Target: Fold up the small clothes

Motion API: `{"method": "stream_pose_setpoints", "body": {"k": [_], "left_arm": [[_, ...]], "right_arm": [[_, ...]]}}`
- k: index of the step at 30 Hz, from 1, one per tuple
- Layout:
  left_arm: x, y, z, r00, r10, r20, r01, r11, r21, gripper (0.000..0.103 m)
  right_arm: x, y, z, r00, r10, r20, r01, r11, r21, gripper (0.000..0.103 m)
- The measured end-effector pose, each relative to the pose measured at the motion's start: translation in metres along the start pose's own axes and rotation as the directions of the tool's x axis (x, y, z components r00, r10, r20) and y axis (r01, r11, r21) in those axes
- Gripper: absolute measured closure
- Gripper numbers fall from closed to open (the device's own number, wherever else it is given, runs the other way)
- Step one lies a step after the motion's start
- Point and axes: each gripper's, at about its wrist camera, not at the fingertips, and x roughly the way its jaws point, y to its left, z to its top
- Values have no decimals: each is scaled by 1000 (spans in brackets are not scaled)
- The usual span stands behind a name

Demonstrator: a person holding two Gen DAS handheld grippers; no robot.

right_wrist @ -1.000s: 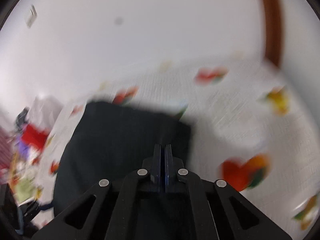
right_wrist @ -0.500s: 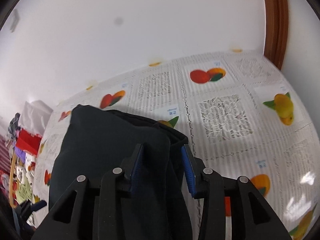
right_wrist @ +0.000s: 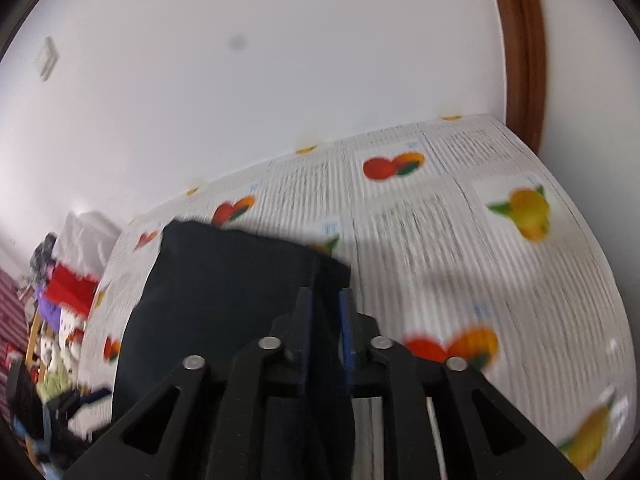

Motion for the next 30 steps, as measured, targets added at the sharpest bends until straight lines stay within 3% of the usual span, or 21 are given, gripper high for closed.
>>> {"method": "stream_pose_setpoints", "body": {"k": [2, 8, 12, 13, 14, 15, 18, 21, 24, 30], "left_arm": [[-6, 1, -8, 1000, 0, 10, 0, 1000, -11, 44], [-15, 6, -21, 1000, -19, 20, 20, 998, -57, 45], [-14, 4, -29, 1000, -25, 4, 25, 997, -67, 45], [-13, 3, -31, 1000, -22, 4, 22, 997, -69, 45], [-12, 2, -32, 1000, -17, 5, 18, 997, -71, 44], [-11, 1, -32, 1000, -12, 5, 12, 997, -73, 44], [-13, -1, -35, 1000, -2, 3, 2, 997, -77, 44], [-15, -3, -37, 1000, 6, 3, -6, 997, -71, 44], [-18, -3, -38, 1000, 7, 1, -7, 997, -71, 44], [-23, -3, -37, 1000, 6, 22, -5, 998, -64, 45]], "right_arm": [[-18, -1, -24, 1000, -8, 6, 8, 1000, -21, 66], [-48, -2, -87, 1000, 3, 25, -2, 999, -32, 66], [-48, 1, -111, 999, 31, 17, -31, 999, -17, 66], [-43, 3, -113, 1000, 23, 4, -23, 1000, -18, 73], [-39, 3, -114, 1000, 23, -2, -23, 1000, -16, 100], [-39, 3, -116, 999, 44, 4, -44, 999, -14, 99], [-63, -4, -120, 988, 86, 129, -85, 996, -16, 99], [-65, -16, -125, 986, 119, 119, -126, 991, 50, 100], [-64, -16, -129, 994, 34, 101, -39, 998, 50, 99], [-63, -11, -115, 993, 47, 108, -52, 998, 43, 91]]}}
